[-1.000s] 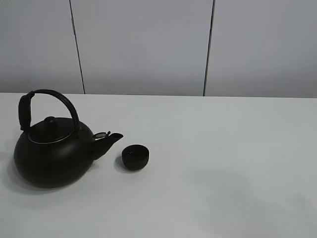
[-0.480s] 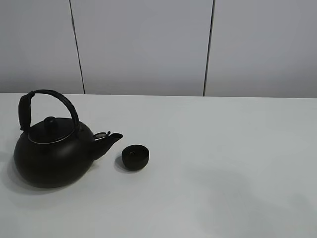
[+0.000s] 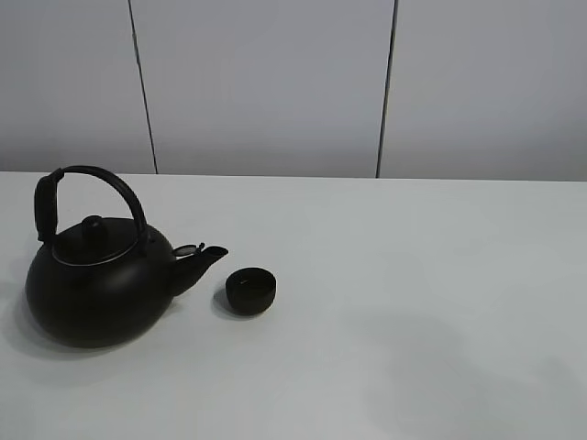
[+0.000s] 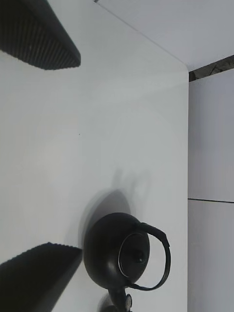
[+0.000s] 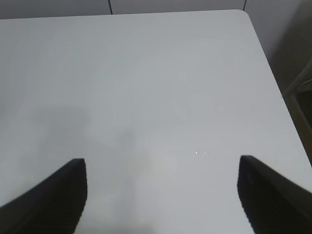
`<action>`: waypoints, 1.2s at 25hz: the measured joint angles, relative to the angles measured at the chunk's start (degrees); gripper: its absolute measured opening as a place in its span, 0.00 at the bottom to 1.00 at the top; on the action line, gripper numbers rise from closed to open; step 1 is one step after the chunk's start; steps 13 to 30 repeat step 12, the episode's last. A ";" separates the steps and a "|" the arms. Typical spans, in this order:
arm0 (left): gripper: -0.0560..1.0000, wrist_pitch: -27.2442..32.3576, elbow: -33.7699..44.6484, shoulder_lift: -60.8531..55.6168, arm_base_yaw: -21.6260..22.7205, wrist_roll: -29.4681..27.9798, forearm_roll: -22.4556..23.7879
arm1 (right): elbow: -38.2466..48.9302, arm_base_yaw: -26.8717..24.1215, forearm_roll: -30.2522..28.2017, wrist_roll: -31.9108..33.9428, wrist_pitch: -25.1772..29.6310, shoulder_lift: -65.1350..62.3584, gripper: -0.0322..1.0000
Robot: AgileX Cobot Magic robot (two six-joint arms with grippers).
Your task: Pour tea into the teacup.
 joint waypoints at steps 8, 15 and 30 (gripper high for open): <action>0.71 0.45 6.87 0.00 0.00 -2.41 -2.14 | 0.03 0.00 0.00 0.00 0.00 0.00 0.59; 0.71 0.45 7.00 0.00 0.00 -2.48 -2.21 | 0.03 0.00 0.00 0.00 0.00 0.00 0.59; 0.71 0.45 7.00 0.00 0.00 -2.48 -2.21 | 0.03 0.00 0.00 0.00 0.00 0.00 0.59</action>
